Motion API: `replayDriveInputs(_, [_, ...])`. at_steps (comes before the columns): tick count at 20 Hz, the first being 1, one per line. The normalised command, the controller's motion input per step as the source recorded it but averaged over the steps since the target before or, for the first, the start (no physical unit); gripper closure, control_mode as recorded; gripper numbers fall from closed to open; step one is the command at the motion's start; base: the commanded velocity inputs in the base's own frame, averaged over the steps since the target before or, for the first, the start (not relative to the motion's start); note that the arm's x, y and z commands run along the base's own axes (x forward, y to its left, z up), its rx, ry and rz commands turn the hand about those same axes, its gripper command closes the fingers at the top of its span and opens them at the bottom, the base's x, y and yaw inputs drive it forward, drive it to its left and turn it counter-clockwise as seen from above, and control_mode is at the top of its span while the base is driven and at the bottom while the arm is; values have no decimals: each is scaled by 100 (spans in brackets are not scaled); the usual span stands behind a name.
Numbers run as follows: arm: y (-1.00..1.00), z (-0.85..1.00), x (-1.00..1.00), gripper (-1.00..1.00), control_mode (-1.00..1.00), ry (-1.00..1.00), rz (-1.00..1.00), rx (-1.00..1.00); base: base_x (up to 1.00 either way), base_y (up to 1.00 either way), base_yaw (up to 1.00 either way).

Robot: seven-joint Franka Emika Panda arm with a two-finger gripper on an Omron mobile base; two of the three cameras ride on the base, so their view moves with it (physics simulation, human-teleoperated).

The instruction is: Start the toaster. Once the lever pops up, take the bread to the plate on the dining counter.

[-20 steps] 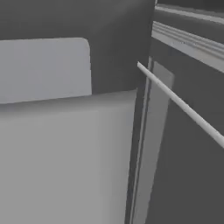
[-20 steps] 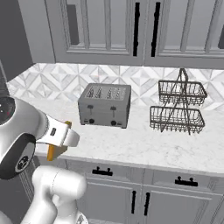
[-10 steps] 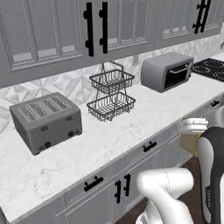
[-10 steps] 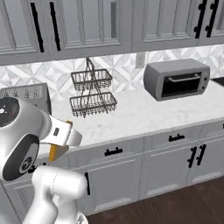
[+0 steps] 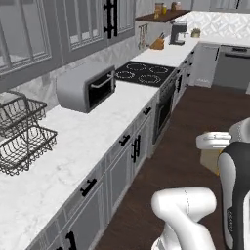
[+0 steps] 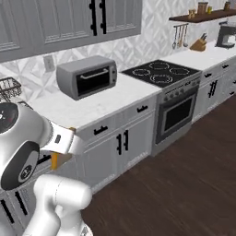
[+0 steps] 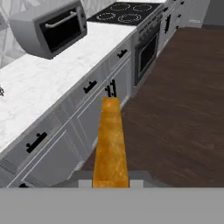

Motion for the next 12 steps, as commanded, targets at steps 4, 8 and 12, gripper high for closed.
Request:
replayDriveInputs(4, [0,0,0,100,100,0,0,0,33,-77,-62])
replayDriveInputs(8, [0,0,0,100,100,0,0,0,60,-55,-57])
replayDriveInputs(12, [0,0,0,100,100,0,0,0,89,-40,-48])
